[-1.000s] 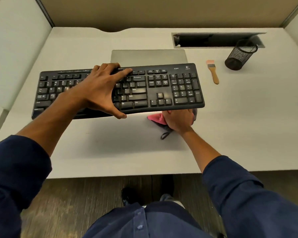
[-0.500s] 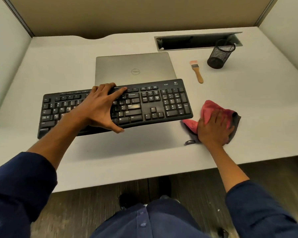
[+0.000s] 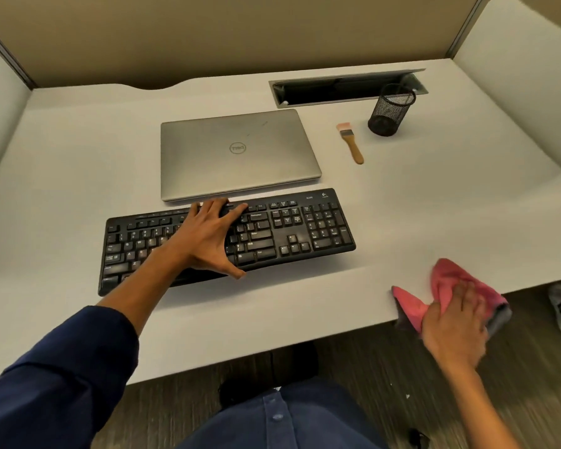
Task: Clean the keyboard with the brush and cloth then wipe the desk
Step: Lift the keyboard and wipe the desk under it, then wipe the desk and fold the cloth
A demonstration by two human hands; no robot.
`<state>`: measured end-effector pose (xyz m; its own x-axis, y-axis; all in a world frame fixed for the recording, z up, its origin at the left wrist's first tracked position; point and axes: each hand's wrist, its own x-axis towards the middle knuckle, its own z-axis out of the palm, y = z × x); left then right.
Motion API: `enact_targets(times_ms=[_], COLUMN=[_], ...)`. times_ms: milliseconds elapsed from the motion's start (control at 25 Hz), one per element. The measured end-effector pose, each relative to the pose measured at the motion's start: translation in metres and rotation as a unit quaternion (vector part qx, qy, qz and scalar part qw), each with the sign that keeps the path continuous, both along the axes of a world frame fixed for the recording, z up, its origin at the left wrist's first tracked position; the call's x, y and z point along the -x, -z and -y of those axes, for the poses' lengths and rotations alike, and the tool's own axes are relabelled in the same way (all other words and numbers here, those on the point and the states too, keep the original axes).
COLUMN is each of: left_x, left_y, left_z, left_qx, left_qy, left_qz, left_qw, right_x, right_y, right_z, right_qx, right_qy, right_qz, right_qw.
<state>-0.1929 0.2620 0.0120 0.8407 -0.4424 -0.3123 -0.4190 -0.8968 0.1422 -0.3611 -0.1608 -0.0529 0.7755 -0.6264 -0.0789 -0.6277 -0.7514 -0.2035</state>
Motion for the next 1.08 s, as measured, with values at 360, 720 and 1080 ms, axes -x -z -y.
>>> enact_targets(times_ms=[360, 720, 1080], left_x=[-0.012, -0.021, -0.027], left_y=[0.018, 0.029, 0.037], left_z=[0.015, 0.02, 0.017], left_qx=[0.0, 0.022, 0.043], left_qy=[0.005, -0.011, -0.018], left_qz=[-0.033, -0.047, -0.042], left_qw=[0.999, 0.999, 0.998], right_x=[0.019, -0.079, -0.211], right_y=[-0.06, -0.077, -0.113], right_z=[0.001, 0.016, 0.087], right_qx=[-0.073, -0.385, -0.253], right_qy=[0.082, 0.074, -0.115], right_qz=[0.202, 0.276, 0.226], right_qw=[0.973, 0.877, 0.934])
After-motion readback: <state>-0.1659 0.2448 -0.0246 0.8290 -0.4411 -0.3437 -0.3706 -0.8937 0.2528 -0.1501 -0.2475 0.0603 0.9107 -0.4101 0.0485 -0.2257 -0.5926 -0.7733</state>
